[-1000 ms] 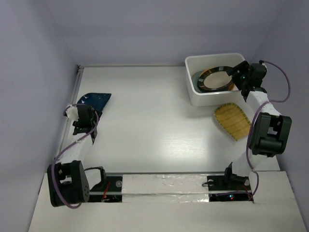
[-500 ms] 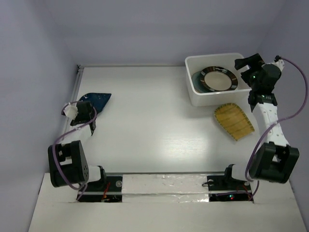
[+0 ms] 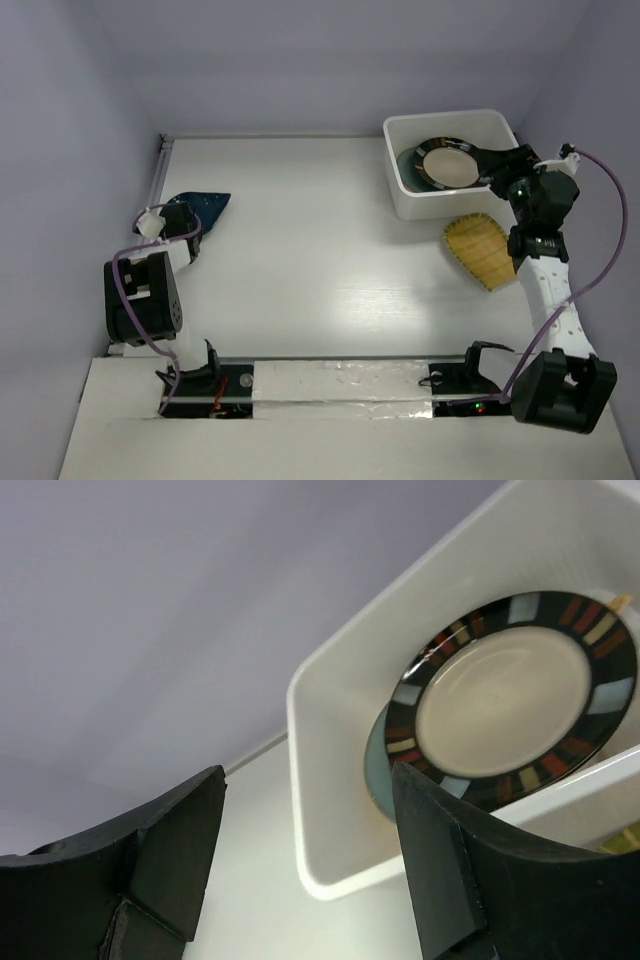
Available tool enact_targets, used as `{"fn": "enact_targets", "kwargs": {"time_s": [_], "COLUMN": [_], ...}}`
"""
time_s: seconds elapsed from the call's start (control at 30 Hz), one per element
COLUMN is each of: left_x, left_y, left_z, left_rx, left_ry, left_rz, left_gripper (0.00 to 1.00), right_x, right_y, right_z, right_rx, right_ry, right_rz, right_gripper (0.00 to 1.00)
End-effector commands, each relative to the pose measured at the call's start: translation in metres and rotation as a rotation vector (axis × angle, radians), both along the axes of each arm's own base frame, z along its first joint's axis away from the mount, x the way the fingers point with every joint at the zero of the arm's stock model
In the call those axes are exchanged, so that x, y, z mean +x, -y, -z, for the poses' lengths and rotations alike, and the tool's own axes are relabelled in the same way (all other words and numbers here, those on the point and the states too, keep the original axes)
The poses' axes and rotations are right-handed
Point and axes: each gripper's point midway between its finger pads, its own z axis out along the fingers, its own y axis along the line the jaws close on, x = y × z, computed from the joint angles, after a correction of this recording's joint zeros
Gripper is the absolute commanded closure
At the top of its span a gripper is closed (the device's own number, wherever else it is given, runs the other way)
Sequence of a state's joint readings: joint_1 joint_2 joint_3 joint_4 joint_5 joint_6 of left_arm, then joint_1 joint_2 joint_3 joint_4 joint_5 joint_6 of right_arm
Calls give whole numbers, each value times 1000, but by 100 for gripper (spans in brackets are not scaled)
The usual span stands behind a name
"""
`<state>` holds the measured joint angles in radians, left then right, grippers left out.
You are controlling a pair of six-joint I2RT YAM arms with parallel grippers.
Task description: Place the plates into the plastic bin on the countertop
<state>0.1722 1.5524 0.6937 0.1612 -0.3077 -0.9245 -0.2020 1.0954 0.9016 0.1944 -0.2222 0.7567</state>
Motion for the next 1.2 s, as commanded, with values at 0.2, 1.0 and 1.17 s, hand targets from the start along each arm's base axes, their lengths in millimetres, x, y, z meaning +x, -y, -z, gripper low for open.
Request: {"fn": "enact_targets", "kwargs": {"time_s": [0.2,1.0,1.17], "left_x": [30,-34,-57], "left_y": [0,168,200], "left_z": [-6,-158,-171], "left_rx": [-34,-195,-251], "left_ry": [49,600,639], "left_rz": [14,808,973], "left_gripper": [98,100,100], "right_x": [-48,-93,-84], "right_y": [-35,-286,-324], "right_z": [-26,21,42], "right_rx": [-50,-250,-284], "right_ry": [161,67,-4], "right_rz": [-124,-896,-966], "right_gripper": [27,3,0]}}
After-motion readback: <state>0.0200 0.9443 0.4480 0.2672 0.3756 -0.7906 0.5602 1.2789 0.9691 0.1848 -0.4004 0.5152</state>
